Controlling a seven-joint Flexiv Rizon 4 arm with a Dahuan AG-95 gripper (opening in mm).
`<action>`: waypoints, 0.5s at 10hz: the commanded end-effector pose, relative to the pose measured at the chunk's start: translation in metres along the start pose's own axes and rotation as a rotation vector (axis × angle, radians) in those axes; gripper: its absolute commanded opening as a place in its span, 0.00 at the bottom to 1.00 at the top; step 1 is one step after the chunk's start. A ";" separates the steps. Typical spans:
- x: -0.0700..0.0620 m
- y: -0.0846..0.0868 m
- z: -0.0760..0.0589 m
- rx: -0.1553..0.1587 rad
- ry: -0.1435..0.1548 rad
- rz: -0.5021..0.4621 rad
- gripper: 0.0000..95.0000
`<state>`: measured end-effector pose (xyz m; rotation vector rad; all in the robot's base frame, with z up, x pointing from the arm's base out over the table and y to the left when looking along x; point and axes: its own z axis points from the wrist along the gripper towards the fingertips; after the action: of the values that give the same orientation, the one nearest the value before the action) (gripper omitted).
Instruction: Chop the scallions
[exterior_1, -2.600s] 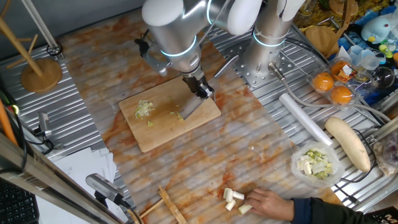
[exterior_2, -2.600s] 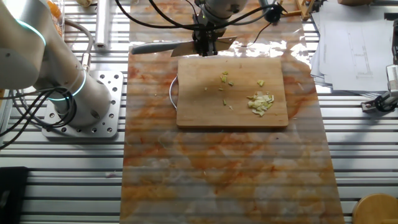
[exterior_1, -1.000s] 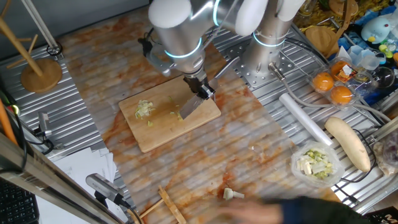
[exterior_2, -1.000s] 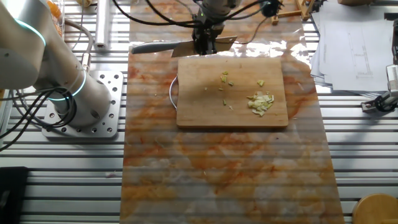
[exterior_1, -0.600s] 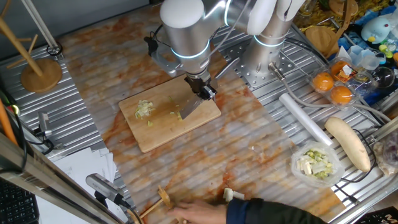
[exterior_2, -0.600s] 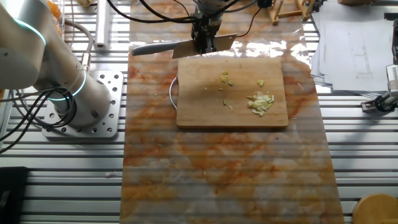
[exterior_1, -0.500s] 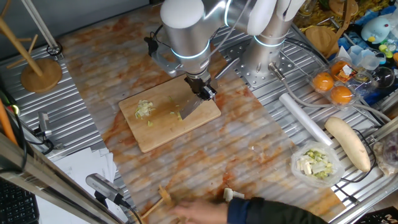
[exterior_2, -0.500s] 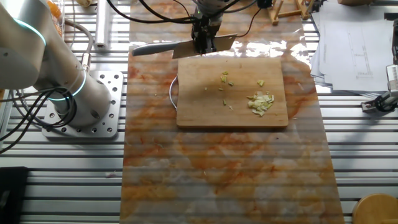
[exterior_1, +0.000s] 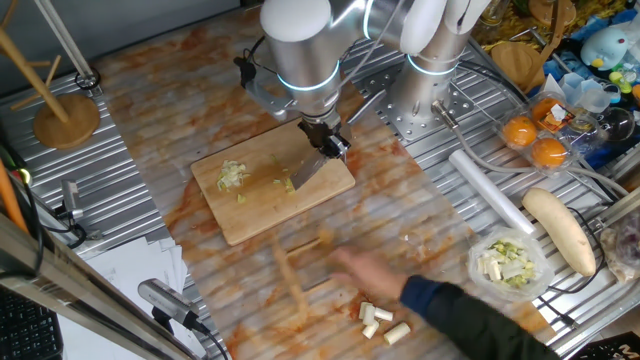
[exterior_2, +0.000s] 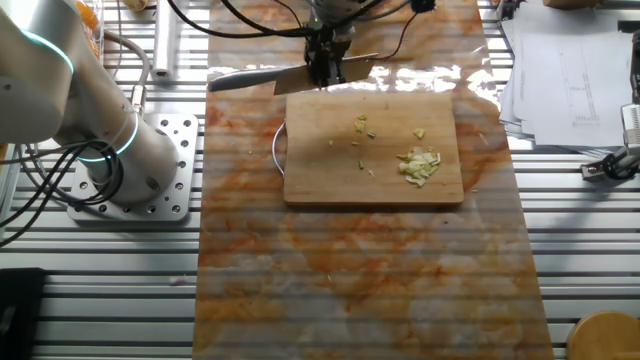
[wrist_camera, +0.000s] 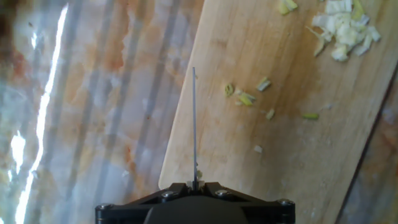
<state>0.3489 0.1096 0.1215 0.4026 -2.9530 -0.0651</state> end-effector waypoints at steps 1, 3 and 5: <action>-0.001 0.000 0.000 -0.004 0.007 -0.010 0.00; -0.001 0.000 0.000 -0.018 -0.004 0.031 0.00; -0.001 0.000 0.000 0.002 0.002 0.039 0.00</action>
<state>0.3478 0.1093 0.1227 0.3452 -2.9621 -0.0656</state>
